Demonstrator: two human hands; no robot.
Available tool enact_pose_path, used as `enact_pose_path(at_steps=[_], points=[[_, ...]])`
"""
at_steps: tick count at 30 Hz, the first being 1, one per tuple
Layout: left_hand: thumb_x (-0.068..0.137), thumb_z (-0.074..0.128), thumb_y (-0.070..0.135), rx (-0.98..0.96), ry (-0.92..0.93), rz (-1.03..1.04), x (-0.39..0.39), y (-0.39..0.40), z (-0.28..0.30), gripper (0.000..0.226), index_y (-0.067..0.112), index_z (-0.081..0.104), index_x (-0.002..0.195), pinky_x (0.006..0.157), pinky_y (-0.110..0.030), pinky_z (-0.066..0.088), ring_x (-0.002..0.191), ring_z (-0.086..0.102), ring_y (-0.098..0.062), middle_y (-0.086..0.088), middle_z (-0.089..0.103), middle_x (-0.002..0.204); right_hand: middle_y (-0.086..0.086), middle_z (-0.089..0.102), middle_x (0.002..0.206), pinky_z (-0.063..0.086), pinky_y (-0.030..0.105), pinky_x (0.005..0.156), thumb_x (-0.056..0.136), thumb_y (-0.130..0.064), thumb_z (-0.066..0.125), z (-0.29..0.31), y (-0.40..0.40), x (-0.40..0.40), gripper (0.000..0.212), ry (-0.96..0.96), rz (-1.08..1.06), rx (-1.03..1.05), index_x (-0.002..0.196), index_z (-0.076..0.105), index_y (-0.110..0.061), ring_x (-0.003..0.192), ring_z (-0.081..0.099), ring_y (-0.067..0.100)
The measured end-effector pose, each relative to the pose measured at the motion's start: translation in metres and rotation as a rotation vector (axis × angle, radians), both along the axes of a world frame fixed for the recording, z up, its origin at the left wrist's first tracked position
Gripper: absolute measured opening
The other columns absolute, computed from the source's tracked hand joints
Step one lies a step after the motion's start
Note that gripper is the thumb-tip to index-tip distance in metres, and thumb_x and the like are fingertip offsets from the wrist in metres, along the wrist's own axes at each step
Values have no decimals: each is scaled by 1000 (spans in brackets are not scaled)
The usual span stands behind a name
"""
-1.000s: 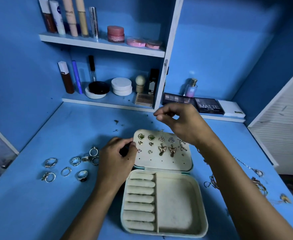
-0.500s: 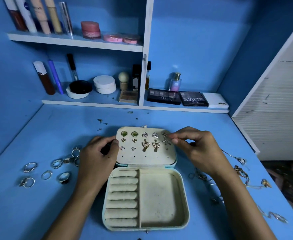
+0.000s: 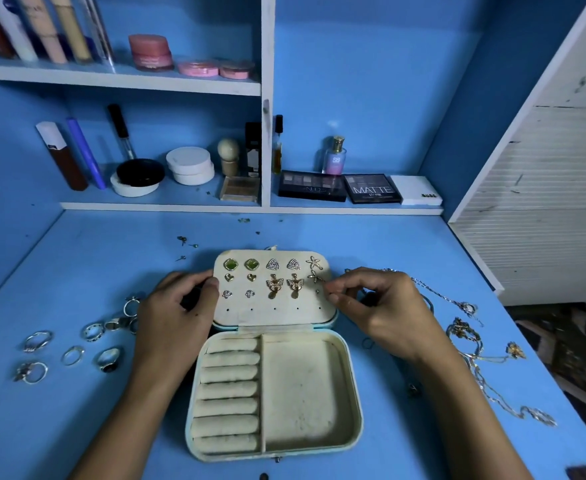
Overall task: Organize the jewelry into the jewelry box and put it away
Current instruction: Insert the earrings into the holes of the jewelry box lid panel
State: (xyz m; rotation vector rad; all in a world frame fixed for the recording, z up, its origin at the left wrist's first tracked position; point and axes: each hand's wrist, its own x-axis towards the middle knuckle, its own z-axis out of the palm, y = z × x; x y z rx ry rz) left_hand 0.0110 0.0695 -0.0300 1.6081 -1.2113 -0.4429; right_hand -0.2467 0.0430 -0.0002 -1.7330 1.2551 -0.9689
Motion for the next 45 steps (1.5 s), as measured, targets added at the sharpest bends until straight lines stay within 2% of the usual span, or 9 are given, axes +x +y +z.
enact_pose_path(at_steps=[4,8,15,22,27,32,35,40,45], points=[[91,65,12,6,7,-1,0,0,1,17,17,76,103,77,2,39,88,59,14,19,67,98,-9,73,81,44,18,61,85,-8,77,0,0,0,22,31,11,-16,85,75,-30,69,59,5],[92,65,12,7,-2,0,0,1,1,17,17,76,104,77,3,38,89,59,13,17,67,99,-7,73,81,47,21,61,84,-6,78,1,2,1,22,24,24,-8,85,73,-27,68,60,6],[91,64,13,10,-1,-1,-1,2,3,18,17,76,103,75,3,37,89,59,14,17,67,100,-13,71,77,45,16,61,83,-6,78,2,3,2,22,72,30,-21,81,72,-27,67,59,4],[92,64,12,11,6,0,-2,2,3,17,18,76,102,75,4,36,88,58,15,18,67,99,-13,72,78,47,17,61,83,-6,78,1,4,3,24,83,30,-33,82,72,-29,68,60,7],[91,64,12,7,10,-3,-1,2,3,17,18,76,102,75,3,37,88,59,14,18,67,99,-16,73,81,44,13,59,83,-6,79,-1,3,3,19,65,32,-26,86,75,-24,65,60,3],[92,64,12,3,29,-14,-1,2,2,16,18,76,101,76,1,39,89,60,10,16,68,99,-16,70,82,43,16,58,84,-3,76,-3,1,1,21,34,8,-54,87,72,-23,65,58,7],[92,64,12,-8,38,-14,-1,3,3,16,18,76,101,77,1,39,89,60,10,15,68,100,-17,64,86,43,18,58,84,1,74,-5,-1,0,28,-4,-44,-67,94,70,-25,66,56,8],[93,64,11,-23,59,-21,-2,4,4,16,20,74,100,75,1,39,88,60,9,14,67,100,-9,57,107,45,20,64,85,-6,75,-6,-1,6,42,-36,-72,22,117,65,-30,69,56,5],[93,63,12,-26,73,-26,-3,5,5,16,22,74,99,76,0,40,89,61,7,15,67,101,-15,56,116,45,22,75,81,-20,78,-10,-4,9,53,80,-62,95,129,59,-36,74,58,3]])
